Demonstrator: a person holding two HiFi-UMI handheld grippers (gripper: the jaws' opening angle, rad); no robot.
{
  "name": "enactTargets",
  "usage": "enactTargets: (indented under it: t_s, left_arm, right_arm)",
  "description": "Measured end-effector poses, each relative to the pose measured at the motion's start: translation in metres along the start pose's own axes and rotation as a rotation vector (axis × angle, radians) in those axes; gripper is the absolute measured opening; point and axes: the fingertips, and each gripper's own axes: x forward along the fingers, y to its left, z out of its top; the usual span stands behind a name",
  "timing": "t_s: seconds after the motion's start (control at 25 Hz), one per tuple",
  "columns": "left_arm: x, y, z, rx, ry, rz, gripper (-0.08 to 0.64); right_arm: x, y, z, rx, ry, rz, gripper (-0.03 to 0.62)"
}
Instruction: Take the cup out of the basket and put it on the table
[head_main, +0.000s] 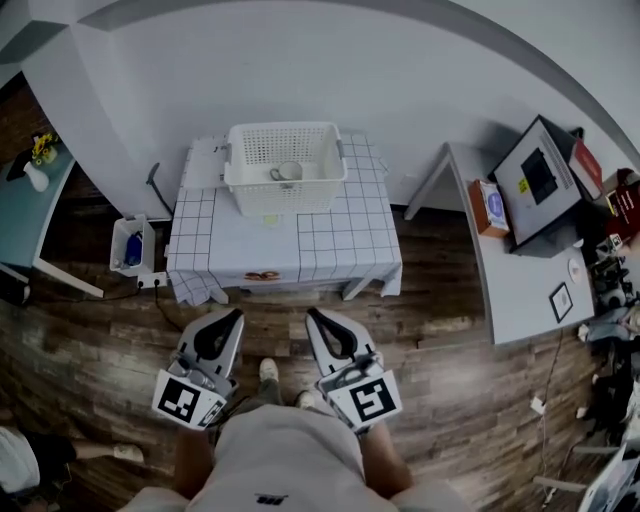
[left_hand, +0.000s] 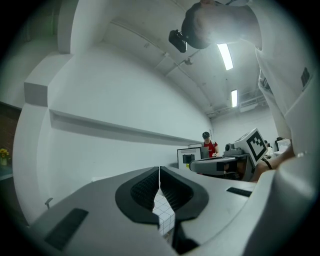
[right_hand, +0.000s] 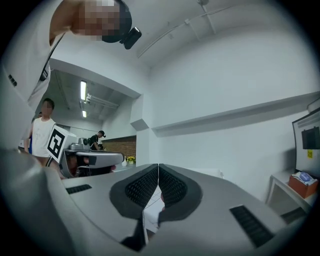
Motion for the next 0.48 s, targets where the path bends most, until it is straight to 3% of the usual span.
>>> enactTargets:
  t_s: [0.48]
  left_arm:
    - [0.027,0.076,-0.007,-0.033,0.007,-0.068,0.015]
  right_arm:
    - [0.081,-0.004,-0.004,-0.025,0.024,-0.057,0.015]
